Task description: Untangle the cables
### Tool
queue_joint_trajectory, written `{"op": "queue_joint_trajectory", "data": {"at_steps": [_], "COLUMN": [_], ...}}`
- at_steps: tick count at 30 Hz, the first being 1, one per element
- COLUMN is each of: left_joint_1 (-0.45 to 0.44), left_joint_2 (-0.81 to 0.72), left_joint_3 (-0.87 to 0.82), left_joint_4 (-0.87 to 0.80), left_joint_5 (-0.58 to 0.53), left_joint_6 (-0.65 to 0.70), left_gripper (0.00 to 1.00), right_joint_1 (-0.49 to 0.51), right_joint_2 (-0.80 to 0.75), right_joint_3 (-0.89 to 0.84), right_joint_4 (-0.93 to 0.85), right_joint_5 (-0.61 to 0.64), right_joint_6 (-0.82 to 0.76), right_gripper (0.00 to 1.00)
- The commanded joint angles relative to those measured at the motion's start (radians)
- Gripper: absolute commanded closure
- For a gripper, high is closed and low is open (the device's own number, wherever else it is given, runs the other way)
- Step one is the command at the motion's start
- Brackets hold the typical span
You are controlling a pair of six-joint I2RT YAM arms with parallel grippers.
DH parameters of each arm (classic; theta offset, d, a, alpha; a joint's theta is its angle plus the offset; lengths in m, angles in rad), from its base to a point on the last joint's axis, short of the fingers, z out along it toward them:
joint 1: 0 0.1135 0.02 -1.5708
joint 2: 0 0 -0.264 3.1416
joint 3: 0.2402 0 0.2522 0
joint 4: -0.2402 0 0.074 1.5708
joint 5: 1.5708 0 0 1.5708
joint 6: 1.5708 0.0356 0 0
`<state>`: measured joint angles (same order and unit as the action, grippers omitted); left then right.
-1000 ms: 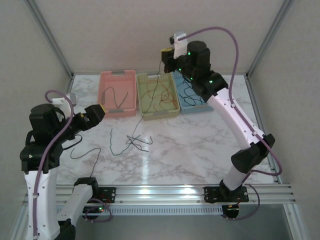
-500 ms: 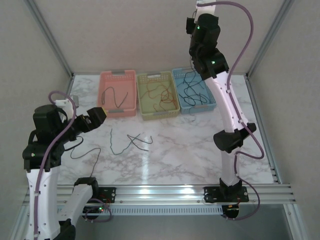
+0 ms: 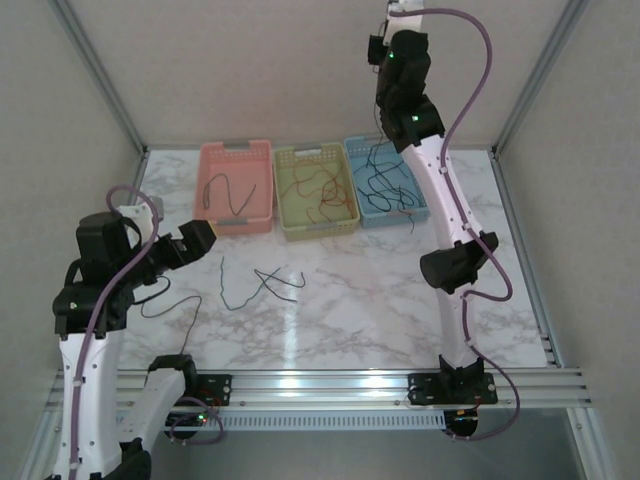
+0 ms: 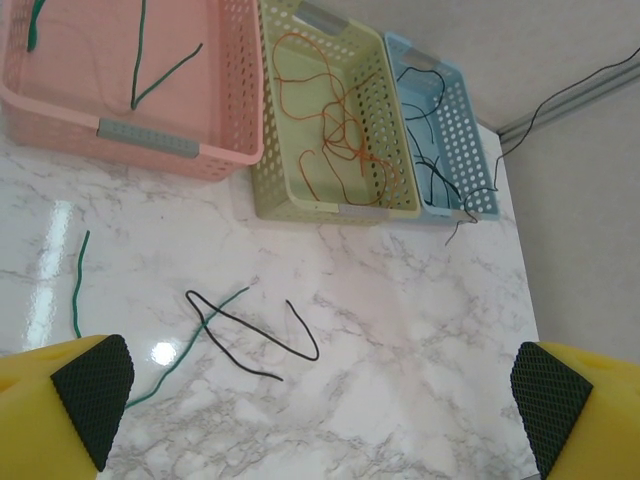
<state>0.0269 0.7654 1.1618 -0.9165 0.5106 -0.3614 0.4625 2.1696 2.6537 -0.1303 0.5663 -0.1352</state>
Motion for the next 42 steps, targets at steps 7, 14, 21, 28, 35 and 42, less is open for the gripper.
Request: {"op": "queue_joint_trajectory", "data": {"at_steps": [7,14,21,28,35,42], "left_joint_1": [-0.007,-0.008,-0.008,-0.007,-0.007,-0.007], "left_joint_2": [-0.006,-0.005,-0.011,-0.024,-0.028,-0.033], "left_joint_3": [-0.054,-0.084,-0.096,-0.115,-0.123,-0.147], "left_joint_4": [0.021,0.043,0.032,0.043,0.036,0.005], "left_joint_5": [0.002,0.006,0.006,0.012,-0.008,-0.163], "left_joint_6": [0.015,0.007,0.02,0.012,0.016,-0.008], "left_gripper": [0.0,0.0,0.0,0.0,0.0,0.0], "right_joint_1": [-0.047,-0.06,-0.096,-0.097,-0.096,-0.055], "right_joint_2": [0.089,0.15,0.135,0.113,0.087,-0.124], "right_joint_3": [0.091,0.094,-0.108,-0.269,-0.28,-0.498], "right_joint_4": [0.302,-0.02,-0.361,-0.553,-0.77,-0.777], "right_joint_5": [-0.02,0.064,0.109,0.011,-0.178,-0.3], "right_joint_6": [-0.012,0.109,0.399,0.51,0.545,0.455], "right_gripper": [1.0,1.0,1.0,0.8,0.34,0.29]}}
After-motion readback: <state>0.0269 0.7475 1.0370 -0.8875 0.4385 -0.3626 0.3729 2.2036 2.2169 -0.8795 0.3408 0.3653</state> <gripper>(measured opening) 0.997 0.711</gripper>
